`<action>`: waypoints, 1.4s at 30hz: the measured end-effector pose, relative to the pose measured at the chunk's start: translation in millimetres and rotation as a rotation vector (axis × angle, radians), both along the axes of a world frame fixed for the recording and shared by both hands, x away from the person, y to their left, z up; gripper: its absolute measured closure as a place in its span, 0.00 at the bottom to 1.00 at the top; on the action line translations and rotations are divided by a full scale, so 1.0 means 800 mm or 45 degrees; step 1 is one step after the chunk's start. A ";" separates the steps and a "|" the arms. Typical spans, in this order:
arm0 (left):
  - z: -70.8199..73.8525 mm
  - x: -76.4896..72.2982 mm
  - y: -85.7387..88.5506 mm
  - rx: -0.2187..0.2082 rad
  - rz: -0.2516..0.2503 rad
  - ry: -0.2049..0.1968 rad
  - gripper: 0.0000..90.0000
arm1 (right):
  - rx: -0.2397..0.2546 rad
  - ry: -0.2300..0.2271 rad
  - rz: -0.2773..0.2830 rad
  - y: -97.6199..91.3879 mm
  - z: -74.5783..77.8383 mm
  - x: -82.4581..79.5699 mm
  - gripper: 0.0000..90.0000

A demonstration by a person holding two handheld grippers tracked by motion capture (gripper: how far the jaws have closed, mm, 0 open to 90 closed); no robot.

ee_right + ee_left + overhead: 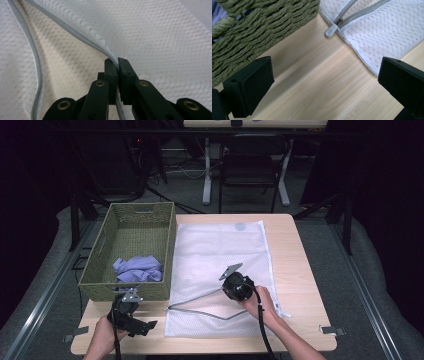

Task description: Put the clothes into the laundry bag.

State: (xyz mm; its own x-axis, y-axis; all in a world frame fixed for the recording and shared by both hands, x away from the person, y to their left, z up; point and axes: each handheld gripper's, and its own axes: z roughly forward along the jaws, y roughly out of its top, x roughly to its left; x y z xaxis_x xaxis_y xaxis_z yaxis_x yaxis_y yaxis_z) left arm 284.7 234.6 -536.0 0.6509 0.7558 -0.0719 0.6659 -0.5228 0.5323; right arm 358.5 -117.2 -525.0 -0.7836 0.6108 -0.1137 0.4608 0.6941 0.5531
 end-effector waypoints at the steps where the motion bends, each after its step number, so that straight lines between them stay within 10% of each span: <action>1: 0.000 0.000 0.000 -0.001 0.000 0.000 0.00 | 0.002 -0.004 -0.002 -0.001 0.002 0.000 0.96; 23: 0.002 0.000 0.002 -0.017 -0.006 0.002 0.00 | 0.085 -0.101 -0.026 -0.013 0.034 -0.005 0.96; 42: 0.044 -0.008 0.008 -0.047 -0.014 -0.065 0.00 | 0.069 -0.092 -0.015 -0.015 0.027 -0.006 0.96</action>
